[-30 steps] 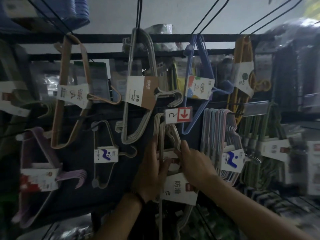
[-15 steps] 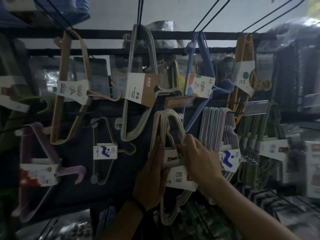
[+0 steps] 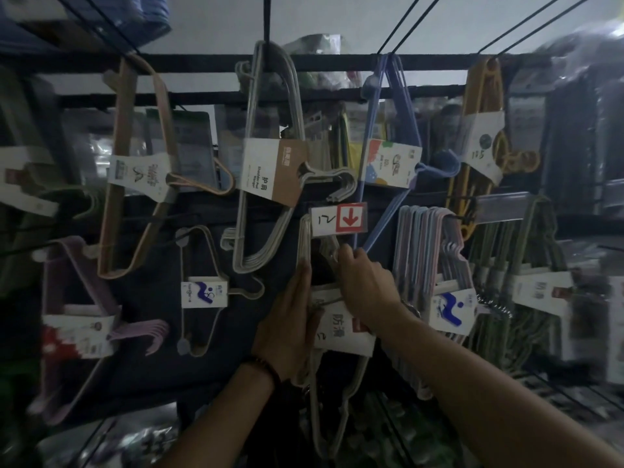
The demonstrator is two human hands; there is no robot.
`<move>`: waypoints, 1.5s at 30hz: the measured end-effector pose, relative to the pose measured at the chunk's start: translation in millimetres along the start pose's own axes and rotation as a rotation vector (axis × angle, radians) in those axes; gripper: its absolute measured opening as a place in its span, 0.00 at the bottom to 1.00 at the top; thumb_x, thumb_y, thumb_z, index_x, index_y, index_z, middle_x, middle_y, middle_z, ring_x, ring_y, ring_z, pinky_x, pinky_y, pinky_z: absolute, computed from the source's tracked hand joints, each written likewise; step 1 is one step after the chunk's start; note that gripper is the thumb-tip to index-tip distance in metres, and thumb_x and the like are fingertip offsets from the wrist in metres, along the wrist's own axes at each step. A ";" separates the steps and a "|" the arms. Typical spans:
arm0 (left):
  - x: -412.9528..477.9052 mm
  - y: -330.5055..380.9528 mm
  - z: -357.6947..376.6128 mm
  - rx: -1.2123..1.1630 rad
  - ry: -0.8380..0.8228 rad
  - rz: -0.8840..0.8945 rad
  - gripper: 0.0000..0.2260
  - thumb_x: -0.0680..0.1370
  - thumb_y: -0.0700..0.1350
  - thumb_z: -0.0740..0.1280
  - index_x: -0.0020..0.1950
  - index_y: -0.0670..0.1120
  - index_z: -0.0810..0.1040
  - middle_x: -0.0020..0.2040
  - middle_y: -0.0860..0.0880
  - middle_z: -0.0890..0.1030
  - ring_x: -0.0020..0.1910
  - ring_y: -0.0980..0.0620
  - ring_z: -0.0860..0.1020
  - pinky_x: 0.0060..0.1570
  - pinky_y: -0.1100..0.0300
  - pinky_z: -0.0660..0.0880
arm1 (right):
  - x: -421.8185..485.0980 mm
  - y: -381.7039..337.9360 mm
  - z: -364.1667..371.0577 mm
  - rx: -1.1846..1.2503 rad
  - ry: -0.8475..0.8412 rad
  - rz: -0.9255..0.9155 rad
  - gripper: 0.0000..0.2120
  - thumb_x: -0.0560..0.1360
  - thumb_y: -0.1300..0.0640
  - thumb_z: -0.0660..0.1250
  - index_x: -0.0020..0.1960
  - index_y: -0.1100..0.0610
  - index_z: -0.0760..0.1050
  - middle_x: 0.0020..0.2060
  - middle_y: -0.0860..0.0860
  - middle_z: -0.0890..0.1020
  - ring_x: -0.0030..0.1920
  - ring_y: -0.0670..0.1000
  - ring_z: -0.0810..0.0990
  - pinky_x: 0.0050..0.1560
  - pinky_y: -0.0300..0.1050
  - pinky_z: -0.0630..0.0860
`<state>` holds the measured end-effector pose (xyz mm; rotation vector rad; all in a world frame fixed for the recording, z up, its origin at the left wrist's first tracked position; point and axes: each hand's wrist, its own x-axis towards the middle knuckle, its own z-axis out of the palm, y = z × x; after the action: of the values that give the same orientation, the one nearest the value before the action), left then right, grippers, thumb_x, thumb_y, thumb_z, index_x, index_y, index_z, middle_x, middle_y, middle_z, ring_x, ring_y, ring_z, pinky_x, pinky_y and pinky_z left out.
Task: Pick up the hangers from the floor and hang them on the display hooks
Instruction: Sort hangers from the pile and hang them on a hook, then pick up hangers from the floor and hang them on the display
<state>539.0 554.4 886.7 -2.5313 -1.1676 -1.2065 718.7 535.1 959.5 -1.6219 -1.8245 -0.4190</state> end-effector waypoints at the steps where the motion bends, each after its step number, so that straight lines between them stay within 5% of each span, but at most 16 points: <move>1: 2.2 -4.7 0.7 0.042 -0.016 -0.031 0.35 0.87 0.53 0.57 0.85 0.56 0.36 0.85 0.60 0.36 0.85 0.57 0.47 0.80 0.59 0.58 | 7.9 -2.7 3.1 -0.009 -0.005 -0.001 0.08 0.86 0.50 0.58 0.61 0.53 0.65 0.54 0.55 0.76 0.45 0.58 0.82 0.41 0.55 0.78; 5: 11.9 -13.9 1.0 0.154 -0.113 -0.148 0.42 0.83 0.47 0.64 0.85 0.56 0.35 0.85 0.60 0.36 0.84 0.48 0.57 0.74 0.48 0.72 | 32.2 -6.0 17.8 -0.073 -0.006 0.005 0.09 0.86 0.48 0.56 0.60 0.53 0.68 0.50 0.54 0.78 0.45 0.57 0.81 0.39 0.53 0.73; 12: 18.8 6.9 1.7 0.193 -0.243 -0.316 0.44 0.82 0.54 0.67 0.85 0.59 0.37 0.85 0.60 0.43 0.80 0.44 0.63 0.69 0.42 0.74 | 44.4 13.7 45.0 0.043 -0.073 0.024 0.08 0.86 0.52 0.60 0.50 0.54 0.65 0.50 0.57 0.82 0.48 0.62 0.83 0.40 0.55 0.76; 18: 10.8 15.8 2.3 0.132 -0.213 -0.428 0.42 0.82 0.54 0.66 0.85 0.60 0.39 0.86 0.58 0.50 0.81 0.49 0.63 0.72 0.45 0.73 | 43.8 25.6 49.2 0.210 -0.147 0.005 0.10 0.86 0.48 0.60 0.56 0.54 0.73 0.49 0.57 0.82 0.45 0.60 0.82 0.39 0.51 0.75; 21: -1.1 18.5 1.5 0.185 -0.187 -0.468 0.35 0.82 0.54 0.64 0.85 0.59 0.50 0.80 0.55 0.63 0.73 0.46 0.70 0.67 0.46 0.75 | 22.9 32.5 50.7 0.314 -0.149 0.002 0.11 0.85 0.53 0.60 0.66 0.52 0.70 0.51 0.55 0.82 0.43 0.54 0.82 0.39 0.52 0.81; 24: -31.1 24.8 -7.8 0.373 -0.101 -0.436 0.22 0.81 0.55 0.62 0.76 0.58 0.69 0.71 0.56 0.72 0.64 0.46 0.75 0.62 0.48 0.75 | -21.5 28.0 50.2 0.441 -0.133 -0.019 0.25 0.82 0.55 0.65 0.77 0.51 0.62 0.61 0.55 0.77 0.52 0.55 0.82 0.46 0.52 0.83; 28: -108.6 40.0 -30.2 0.376 -0.024 -0.506 0.09 0.81 0.56 0.64 0.60 0.60 0.77 0.57 0.57 0.78 0.55 0.50 0.78 0.55 0.51 0.78 | -88.3 1.5 51.8 0.416 -0.116 -0.107 0.18 0.82 0.52 0.64 0.70 0.52 0.68 0.64 0.54 0.74 0.58 0.57 0.77 0.50 0.51 0.79; 32: -229.0 39.8 -45.3 0.255 -0.092 -0.783 0.10 0.80 0.60 0.59 0.53 0.58 0.78 0.50 0.52 0.83 0.51 0.48 0.83 0.49 0.50 0.80 | -178.7 -57.9 74.0 0.512 -0.311 -0.118 0.02 0.82 0.54 0.62 0.53 0.49 0.73 0.53 0.50 0.77 0.49 0.53 0.76 0.46 0.45 0.71; 35: -340.5 50.0 -57.0 0.152 -0.264 -0.999 0.10 0.82 0.57 0.62 0.58 0.60 0.81 0.56 0.52 0.85 0.56 0.46 0.83 0.54 0.55 0.79 | -265.5 -120.0 99.9 0.556 -0.613 -0.223 0.03 0.81 0.56 0.61 0.49 0.51 0.73 0.46 0.51 0.79 0.46 0.53 0.75 0.43 0.49 0.71; 38: -464.3 84.1 -74.0 0.093 -0.408 -1.195 0.10 0.80 0.57 0.61 0.41 0.58 0.77 0.45 0.50 0.84 0.50 0.47 0.84 0.44 0.56 0.75 | -362.7 -176.7 122.8 0.576 -0.849 -0.349 0.11 0.78 0.49 0.58 0.50 0.53 0.76 0.47 0.54 0.82 0.45 0.56 0.78 0.40 0.48 0.68; 40: -545.1 111.6 -86.8 0.123 -0.502 -1.300 0.10 0.78 0.56 0.61 0.47 0.56 0.80 0.51 0.50 0.85 0.53 0.48 0.84 0.49 0.56 0.77 | -429.7 -207.0 137.3 0.543 -0.992 -0.423 0.10 0.79 0.46 0.57 0.46 0.50 0.72 0.46 0.54 0.82 0.47 0.57 0.80 0.43 0.47 0.68; 43: -654.6 145.8 -107.7 0.080 -0.586 -1.469 0.25 0.77 0.62 0.49 0.61 0.54 0.80 0.66 0.53 0.82 0.66 0.46 0.79 0.65 0.53 0.75 | -524.8 -247.9 161.0 0.514 -1.121 -0.506 0.16 0.81 0.45 0.51 0.42 0.50 0.73 0.41 0.53 0.80 0.45 0.58 0.80 0.45 0.51 0.71; 45: -707.5 164.3 -127.3 -0.032 -0.627 -1.585 0.24 0.80 0.63 0.50 0.63 0.53 0.78 0.65 0.50 0.81 0.66 0.44 0.78 0.61 0.53 0.75 | -572.2 -276.4 164.1 0.498 -1.239 -0.553 0.14 0.81 0.45 0.52 0.39 0.45 0.68 0.37 0.49 0.74 0.42 0.57 0.78 0.44 0.52 0.71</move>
<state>295.4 -33.3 513.7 -1.6221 -3.5126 -0.3021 421.4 154.0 515.7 -0.9874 -2.9212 0.9967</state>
